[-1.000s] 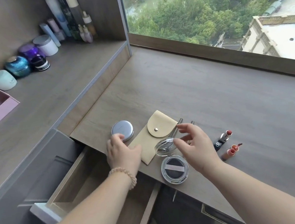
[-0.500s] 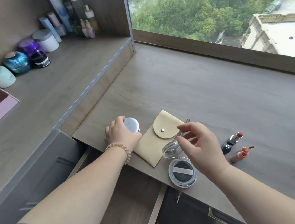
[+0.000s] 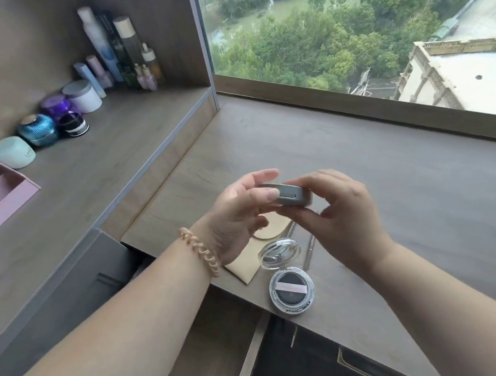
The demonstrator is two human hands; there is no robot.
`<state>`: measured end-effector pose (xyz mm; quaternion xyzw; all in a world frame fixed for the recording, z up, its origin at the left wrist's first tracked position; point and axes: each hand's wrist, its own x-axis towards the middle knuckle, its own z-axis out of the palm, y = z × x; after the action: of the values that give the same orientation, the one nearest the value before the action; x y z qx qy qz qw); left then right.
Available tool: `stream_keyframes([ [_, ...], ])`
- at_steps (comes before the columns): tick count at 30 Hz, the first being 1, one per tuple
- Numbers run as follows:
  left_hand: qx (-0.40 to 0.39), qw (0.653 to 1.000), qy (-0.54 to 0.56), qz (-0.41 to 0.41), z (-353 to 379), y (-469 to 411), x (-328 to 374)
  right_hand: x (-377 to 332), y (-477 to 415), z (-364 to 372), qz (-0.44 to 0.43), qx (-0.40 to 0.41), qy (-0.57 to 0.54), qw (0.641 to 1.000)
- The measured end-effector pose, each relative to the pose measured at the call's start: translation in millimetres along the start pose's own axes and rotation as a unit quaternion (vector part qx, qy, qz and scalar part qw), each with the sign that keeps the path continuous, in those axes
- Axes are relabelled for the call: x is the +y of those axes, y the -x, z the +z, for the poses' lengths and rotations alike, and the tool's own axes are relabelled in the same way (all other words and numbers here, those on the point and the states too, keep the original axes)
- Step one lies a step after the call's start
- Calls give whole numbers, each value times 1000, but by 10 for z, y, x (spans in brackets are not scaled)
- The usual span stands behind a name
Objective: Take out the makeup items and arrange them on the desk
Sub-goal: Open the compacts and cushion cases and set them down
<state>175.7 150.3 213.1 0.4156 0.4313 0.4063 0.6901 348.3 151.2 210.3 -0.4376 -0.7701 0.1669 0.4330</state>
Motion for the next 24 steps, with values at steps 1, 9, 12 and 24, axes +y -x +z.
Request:
stream_keyframes([
  [1,14,999,46,2,106,13,-59,-7,18,-18,1,28,16,999],
  [9,-14,989,139,46,618,89,-171,30,75,-417,77,-101,-85,988],
  [12,-24,988,146,40,645,90,-164,47,56,-550,93,-158,-130,974],
  [24,-25,990,141,9,754,-28,-207,68,32,-816,110,-202,-76,970],
])
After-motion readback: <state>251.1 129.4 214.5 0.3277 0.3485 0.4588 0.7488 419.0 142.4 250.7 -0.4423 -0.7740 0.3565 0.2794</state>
